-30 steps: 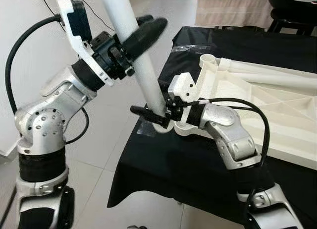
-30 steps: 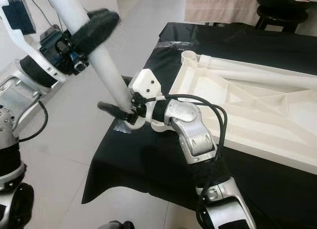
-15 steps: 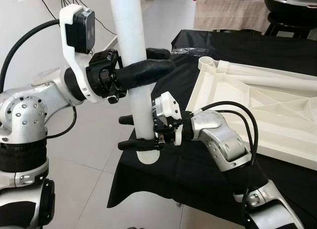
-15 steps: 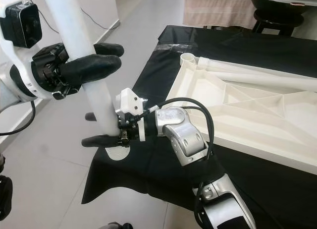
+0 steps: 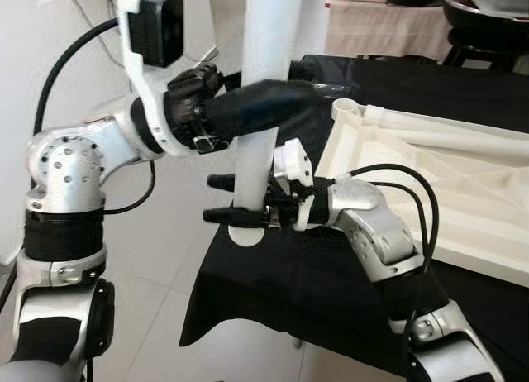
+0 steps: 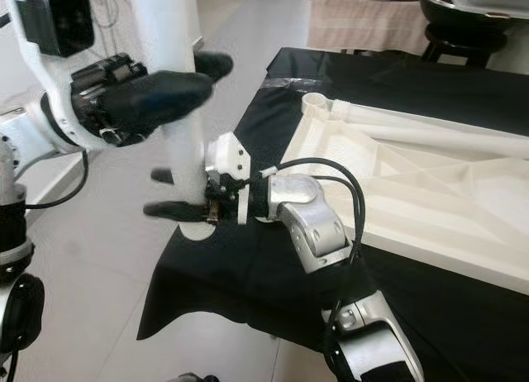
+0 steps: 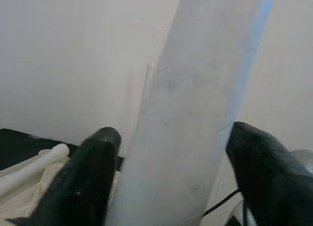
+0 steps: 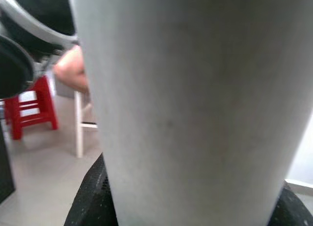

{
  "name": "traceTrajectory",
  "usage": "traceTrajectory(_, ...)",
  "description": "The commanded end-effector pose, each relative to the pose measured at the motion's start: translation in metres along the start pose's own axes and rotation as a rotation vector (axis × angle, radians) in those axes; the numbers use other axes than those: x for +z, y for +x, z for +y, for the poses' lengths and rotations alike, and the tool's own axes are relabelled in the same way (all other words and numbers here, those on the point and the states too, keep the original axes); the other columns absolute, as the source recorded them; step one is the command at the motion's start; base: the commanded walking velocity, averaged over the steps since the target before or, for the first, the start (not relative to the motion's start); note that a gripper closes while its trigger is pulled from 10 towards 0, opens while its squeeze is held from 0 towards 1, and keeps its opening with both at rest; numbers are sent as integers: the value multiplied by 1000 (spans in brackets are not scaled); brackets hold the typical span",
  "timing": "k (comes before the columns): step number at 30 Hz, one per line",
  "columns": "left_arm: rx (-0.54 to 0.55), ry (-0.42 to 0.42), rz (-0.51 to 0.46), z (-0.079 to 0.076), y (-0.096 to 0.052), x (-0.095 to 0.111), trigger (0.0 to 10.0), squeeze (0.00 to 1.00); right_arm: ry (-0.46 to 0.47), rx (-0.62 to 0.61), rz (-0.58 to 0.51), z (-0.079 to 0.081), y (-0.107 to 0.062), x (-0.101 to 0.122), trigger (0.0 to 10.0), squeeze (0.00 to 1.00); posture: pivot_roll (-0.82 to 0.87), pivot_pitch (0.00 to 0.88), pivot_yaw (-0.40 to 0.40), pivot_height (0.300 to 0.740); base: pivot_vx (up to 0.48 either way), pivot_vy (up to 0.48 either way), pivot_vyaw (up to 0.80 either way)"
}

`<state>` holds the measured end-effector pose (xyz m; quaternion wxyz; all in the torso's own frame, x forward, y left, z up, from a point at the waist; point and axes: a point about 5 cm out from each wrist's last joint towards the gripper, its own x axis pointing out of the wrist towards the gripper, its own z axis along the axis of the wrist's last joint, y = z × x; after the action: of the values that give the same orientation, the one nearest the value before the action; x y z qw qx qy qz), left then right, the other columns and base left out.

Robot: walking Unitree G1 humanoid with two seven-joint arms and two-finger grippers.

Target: Building children table

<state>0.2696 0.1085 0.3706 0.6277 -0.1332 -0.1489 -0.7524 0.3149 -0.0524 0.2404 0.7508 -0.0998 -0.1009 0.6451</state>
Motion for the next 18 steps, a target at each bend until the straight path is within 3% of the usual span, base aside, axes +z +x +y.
traceTrajectory(1,-7,64,34,-7,14,0,10000,1000,27,-170,101,-13,7,-13,0,0,-16,123,44,740,0,0,0)
traceTrajectory(8,178,189,32,-7,-3,6,10000,1000,39,-341,122,-28,-2,-17,0,0,-10,137,40,740,0,0,0)
traceTrajectory(9,286,268,41,-8,-14,9,10000,1000,44,-434,128,-35,-8,-19,0,0,-5,147,36,740,0,0,0)
traceTrajectory(10,286,268,41,-8,-14,9,10000,1000,44,-434,128,-35,-8,-19,0,0,-5,147,36,740,0,0,0)
traceTrajectory(12,408,362,52,-11,-26,15,10000,1000,55,-593,106,-47,-17,-19,0,0,2,157,35,740,0,0,0)
traceTrajectory(15,478,405,38,-13,-36,22,10000,1000,62,-685,74,-56,-24,-16,0,0,9,166,33,740,0,0,0)
traceTrajectory(17,648,480,-26,-16,-57,40,10000,1000,73,-844,-5,-71,-36,-8,0,0,21,182,27,740,0,0,0)
traceTrajectory(18,648,480,-26,-16,-57,40,10000,1000,73,-844,-5,-71,-36,-8,0,0,21,182,27,740,0,0,0)
